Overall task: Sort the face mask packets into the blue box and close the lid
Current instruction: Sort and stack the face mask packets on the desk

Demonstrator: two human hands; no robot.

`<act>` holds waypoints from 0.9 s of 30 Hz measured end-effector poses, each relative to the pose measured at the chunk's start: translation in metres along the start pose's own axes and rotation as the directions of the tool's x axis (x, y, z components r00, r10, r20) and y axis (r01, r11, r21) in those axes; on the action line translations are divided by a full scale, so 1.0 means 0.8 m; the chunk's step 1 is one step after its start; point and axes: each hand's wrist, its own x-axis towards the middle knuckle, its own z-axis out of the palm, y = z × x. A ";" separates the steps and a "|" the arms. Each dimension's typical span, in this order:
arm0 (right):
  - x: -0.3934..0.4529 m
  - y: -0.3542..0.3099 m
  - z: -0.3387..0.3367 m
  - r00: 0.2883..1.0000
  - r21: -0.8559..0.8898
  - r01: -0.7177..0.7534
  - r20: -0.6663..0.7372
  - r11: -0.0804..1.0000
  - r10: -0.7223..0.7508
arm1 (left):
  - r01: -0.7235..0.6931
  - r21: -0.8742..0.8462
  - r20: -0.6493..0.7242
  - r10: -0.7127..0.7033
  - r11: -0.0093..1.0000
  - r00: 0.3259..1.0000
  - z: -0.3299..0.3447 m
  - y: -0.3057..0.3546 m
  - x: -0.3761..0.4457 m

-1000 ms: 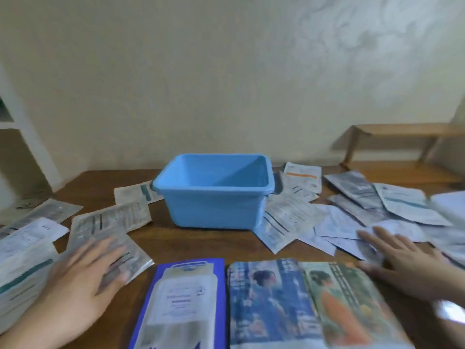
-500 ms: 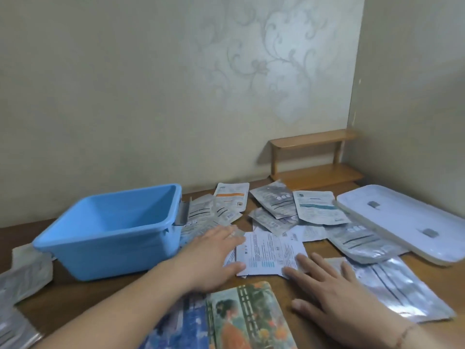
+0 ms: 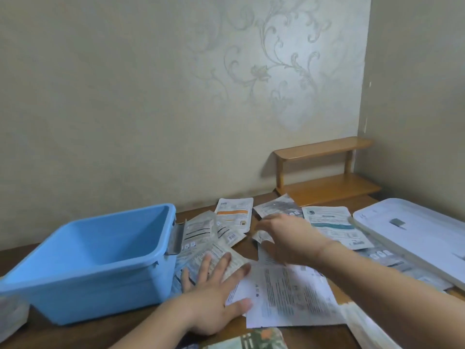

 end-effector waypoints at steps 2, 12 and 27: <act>0.066 0.006 0.025 0.995 -0.053 -0.066 0.065 0.996 0.069 | 0.007 -0.009 -0.018 -0.007 1.000 1.000 0.000 0.000 0.006; 0.125 0.025 0.043 0.991 -0.381 0.132 0.057 0.915 -0.119 | -0.028 -0.056 -0.052 0.025 0.998 0.998 0.004 -0.006 0.012; -0.092 0.075 0.023 0.918 0.070 0.268 -0.321 0.961 -0.232 | -0.174 0.016 -0.477 0.160 0.985 0.864 -0.005 0.065 0.010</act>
